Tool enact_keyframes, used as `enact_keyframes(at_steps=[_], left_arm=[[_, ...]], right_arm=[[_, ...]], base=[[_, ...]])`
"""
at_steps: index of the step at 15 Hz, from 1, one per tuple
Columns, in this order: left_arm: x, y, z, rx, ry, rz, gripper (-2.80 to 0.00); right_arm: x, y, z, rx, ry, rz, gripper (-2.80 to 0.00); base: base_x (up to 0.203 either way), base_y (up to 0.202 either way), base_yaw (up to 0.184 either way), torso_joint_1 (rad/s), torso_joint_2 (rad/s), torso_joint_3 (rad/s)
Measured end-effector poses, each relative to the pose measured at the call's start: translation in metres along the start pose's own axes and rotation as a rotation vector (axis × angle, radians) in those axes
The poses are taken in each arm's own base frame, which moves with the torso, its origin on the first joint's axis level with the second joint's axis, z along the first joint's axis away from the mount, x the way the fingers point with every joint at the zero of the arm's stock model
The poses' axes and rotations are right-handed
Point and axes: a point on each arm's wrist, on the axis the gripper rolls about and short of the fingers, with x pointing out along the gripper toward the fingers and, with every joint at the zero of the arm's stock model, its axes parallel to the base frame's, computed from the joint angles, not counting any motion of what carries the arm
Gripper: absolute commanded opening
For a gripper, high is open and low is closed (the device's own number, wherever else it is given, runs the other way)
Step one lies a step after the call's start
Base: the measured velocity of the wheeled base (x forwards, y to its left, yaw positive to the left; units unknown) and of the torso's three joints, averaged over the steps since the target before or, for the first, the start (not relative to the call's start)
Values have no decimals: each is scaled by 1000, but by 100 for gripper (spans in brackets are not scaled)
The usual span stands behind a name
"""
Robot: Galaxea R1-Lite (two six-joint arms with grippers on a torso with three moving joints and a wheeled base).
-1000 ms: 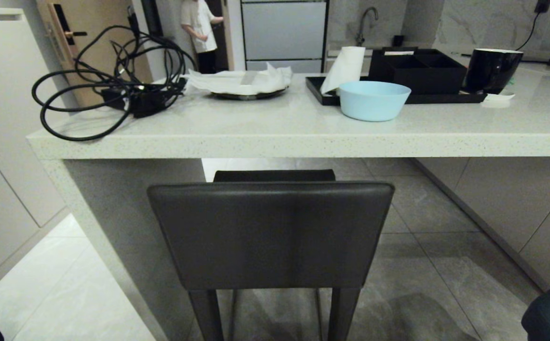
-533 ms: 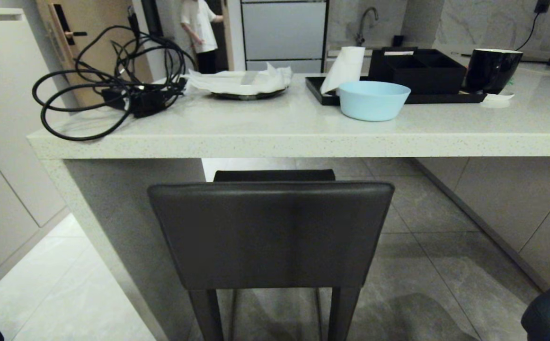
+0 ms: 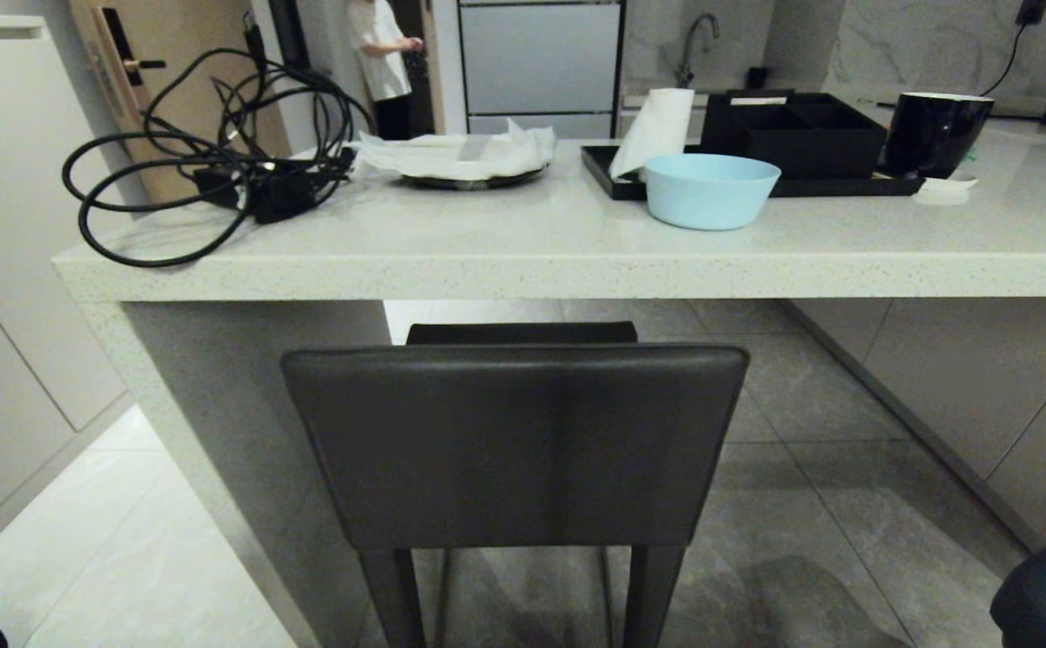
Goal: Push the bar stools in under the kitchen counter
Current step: Pull the gray chair out from under the dining table
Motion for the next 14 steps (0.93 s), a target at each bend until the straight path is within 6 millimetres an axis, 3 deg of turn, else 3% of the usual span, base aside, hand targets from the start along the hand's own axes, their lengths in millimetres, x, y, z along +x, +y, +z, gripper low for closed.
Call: enact_keyframes(at_steps=[14], left_arm=[[0, 0, 0, -6, 0, 0, 0]], right_arm=[[0, 0, 0, 3, -1, -1, 0]], base=[[0, 0, 0, 0, 0, 0]])
